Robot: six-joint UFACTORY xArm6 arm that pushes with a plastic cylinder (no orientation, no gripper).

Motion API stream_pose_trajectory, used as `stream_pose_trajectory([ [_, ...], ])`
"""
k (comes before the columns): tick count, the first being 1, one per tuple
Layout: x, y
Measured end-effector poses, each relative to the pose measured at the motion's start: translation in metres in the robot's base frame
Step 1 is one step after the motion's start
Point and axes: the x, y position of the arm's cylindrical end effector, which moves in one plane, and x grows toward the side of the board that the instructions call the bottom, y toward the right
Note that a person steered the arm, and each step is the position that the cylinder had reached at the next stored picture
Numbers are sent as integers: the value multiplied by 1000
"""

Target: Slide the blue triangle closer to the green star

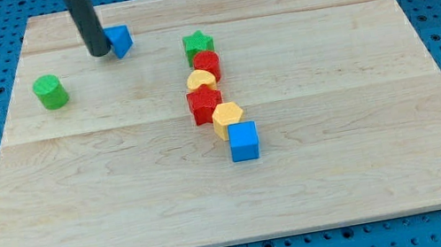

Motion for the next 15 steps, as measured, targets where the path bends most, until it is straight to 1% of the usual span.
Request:
stream_pose_trajectory([
  [1,0,27],
  [2,0,20],
  [4,-39,8],
  [9,-39,85],
  [10,-40,92],
  [11,-63,91],
  [12,-75,91],
  [13,-72,91],
  [15,-53,91],
])
